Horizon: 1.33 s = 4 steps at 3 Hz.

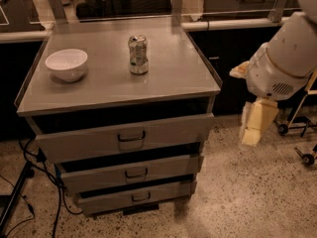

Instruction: Open top drawer

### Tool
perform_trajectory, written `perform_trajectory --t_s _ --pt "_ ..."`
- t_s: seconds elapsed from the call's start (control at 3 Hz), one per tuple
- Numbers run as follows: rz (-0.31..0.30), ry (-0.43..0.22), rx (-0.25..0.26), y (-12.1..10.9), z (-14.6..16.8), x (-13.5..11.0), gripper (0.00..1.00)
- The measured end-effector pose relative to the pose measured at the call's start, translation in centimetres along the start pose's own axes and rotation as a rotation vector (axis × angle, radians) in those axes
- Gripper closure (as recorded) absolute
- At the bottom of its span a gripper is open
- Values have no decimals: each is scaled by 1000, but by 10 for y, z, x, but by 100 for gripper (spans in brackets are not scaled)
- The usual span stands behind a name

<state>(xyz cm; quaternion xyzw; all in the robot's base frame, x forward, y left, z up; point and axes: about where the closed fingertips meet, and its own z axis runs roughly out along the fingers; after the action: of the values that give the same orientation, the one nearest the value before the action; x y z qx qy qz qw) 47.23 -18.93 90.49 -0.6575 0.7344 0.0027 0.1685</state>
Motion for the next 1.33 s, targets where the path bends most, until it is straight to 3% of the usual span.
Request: perform_trajectory --t_s 0.33,1.0,1.33 --pt "-36 22 -61 -9 67 -1 0" --pt "-48 20 -88 0 85 -8 0" --pt "-58 5 -107 -9 122 -27 0"
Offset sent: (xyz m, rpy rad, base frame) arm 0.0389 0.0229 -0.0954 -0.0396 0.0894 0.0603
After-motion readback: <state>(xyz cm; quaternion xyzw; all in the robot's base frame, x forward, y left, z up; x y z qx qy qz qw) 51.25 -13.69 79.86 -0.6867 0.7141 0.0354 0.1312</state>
